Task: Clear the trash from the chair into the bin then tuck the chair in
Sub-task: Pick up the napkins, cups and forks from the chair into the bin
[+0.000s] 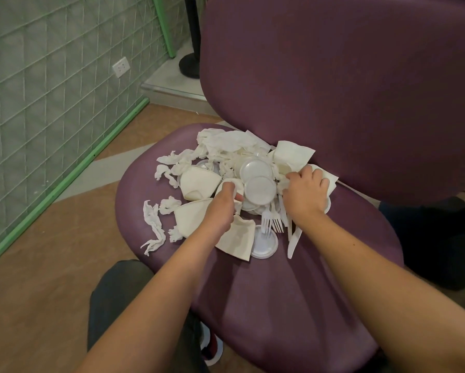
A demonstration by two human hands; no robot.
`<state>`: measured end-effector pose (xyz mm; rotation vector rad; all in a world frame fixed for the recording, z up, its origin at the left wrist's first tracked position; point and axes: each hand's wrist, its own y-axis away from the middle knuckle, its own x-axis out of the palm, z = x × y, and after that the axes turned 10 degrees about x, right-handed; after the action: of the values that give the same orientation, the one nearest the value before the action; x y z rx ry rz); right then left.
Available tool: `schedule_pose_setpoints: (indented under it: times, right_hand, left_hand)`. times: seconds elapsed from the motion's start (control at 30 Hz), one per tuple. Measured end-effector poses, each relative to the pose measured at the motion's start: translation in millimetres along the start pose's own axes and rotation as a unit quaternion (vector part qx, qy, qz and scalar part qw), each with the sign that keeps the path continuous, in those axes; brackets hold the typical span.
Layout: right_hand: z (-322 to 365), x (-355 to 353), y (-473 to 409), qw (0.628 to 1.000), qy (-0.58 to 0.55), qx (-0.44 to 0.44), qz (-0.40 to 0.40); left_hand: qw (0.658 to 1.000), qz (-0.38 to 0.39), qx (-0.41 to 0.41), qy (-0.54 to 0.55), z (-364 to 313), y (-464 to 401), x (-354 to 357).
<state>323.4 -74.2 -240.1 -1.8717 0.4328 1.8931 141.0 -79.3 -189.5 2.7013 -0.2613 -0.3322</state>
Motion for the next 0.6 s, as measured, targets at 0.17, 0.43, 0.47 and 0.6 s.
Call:
schedule_pose_setpoints:
  times: [0.17, 0.43, 0.47, 0.6]
  right_hand:
    - [-5.1, -3.9, -3.0, 0.998, -0.060, -0.006, -0.005]
    - [-0.2, -46.2, 54.1, 0.907, -0.420, -0.022, 0.010]
    - [0.6, -48.8, 64.8, 0.904, -0.424, -0.047, 0.015]
    - [4.1, -49.8, 96.7, 0.902, -0.418, -0.110, -0.002]
  left_hand:
    - [0.999, -0.016, 0.045, -0.011, -5.2, -0.5, 9.6]
    - [0.997, 0.067, -0.027, 0.025, -11.9, 8.7, 19.5]
    - [0.995, 0.082, -0.032, 0.037, -11.8, 8.6, 21.4]
    - [0.992, 0.112, -0.008, 0.051, -15.0, 10.9, 22.6]
